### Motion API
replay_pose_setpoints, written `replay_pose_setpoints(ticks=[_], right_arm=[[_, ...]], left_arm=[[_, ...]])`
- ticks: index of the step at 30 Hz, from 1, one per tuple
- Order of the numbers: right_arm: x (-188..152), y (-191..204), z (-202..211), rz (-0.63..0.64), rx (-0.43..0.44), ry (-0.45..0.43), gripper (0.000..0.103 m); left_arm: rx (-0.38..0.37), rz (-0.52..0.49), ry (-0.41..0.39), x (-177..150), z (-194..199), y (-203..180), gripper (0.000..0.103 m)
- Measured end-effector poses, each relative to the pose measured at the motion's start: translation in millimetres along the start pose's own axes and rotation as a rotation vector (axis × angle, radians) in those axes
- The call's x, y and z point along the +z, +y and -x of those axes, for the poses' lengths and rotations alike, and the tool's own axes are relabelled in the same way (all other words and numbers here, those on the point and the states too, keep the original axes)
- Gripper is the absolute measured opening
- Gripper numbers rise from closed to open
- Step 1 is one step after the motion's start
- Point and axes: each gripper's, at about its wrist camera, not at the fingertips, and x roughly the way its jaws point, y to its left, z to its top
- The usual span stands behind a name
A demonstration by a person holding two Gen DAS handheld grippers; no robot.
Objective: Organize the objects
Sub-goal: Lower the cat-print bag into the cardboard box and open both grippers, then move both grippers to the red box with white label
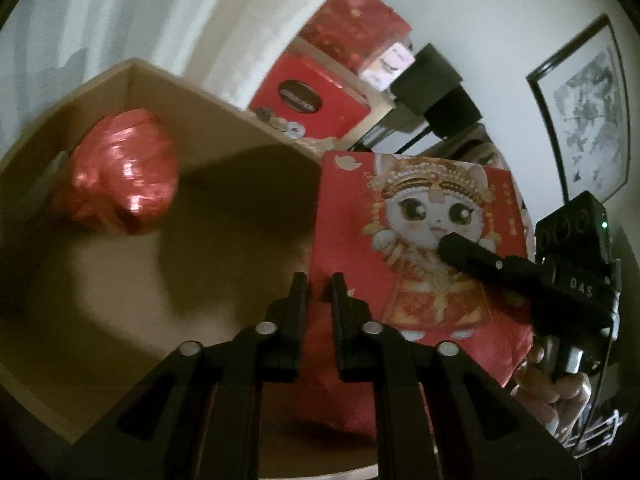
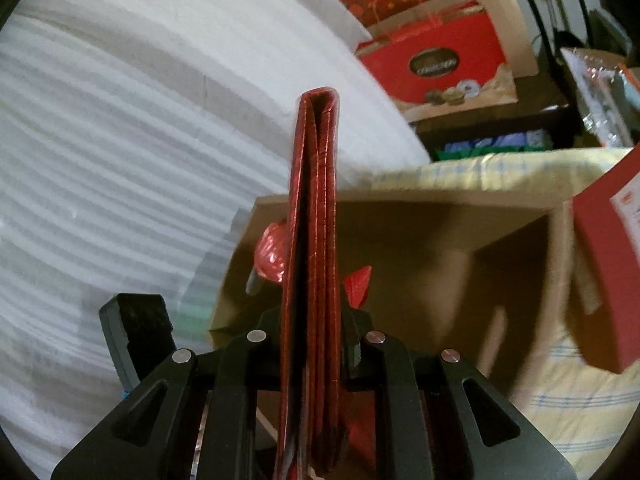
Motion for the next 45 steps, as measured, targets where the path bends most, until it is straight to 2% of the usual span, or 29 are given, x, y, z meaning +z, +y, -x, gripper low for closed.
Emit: replay_pose_setpoints(ticks=[8, 15, 19, 21, 22, 23, 26, 28, 35, 37, 40, 45], right_arm=[[-19, 19, -61, -0.010, -0.004, 0.076, 0.015], [-17, 18, -77, -0.082, -0.032, 0.063, 0.015], [-20, 15, -87, -0.079, -0.093, 0.091, 0.018], [-20, 12, -89, -0.076, -0.124, 0.103, 0.024], [-20, 11, -90, -0.069, -0.147, 0.112, 0.030], [-21, 11, -91, -0.053, -0.178, 0.129, 0.040], [-23, 10, -90, 0.005, -0.270, 0.161, 0.058], [-23, 9, -85, 0.039, -0.305, 0.165, 0.061], [-20, 2, -56, 0.097, -0.343, 0.160, 0.065], [-18, 4, -49, 0.127, -0.352, 0.153, 0.069], [-20, 11, -33, 0.183, -0.377, 0.132, 0.071], [-28, 20, -5, 0.252, -0.422, 0.088, 0.080]], left_arm=[[0.076, 0.023, -0.005, 0, 12, 29, 0.008], [0.144, 0.008, -0.065, -3, 38, 35, 0.008], [0.197, -0.040, -0.067, -7, 37, 26, 0.008], [0.220, -0.059, -0.063, -9, 33, 21, 0.008], [0.232, -0.066, -0.061, -11, 32, 19, 0.008], [0.237, -0.071, -0.060, -11, 31, 18, 0.009], [0.257, -0.081, -0.060, -13, 29, 15, 0.027], [0.258, -0.087, -0.061, -14, 29, 12, 0.047], [0.288, -0.125, -0.071, -17, 28, -2, 0.071], [0.291, -0.137, -0.072, -18, 28, -8, 0.081], [0.303, -0.161, -0.078, -21, 27, -17, 0.089], [0.317, -0.200, -0.074, -26, 23, -36, 0.092]])
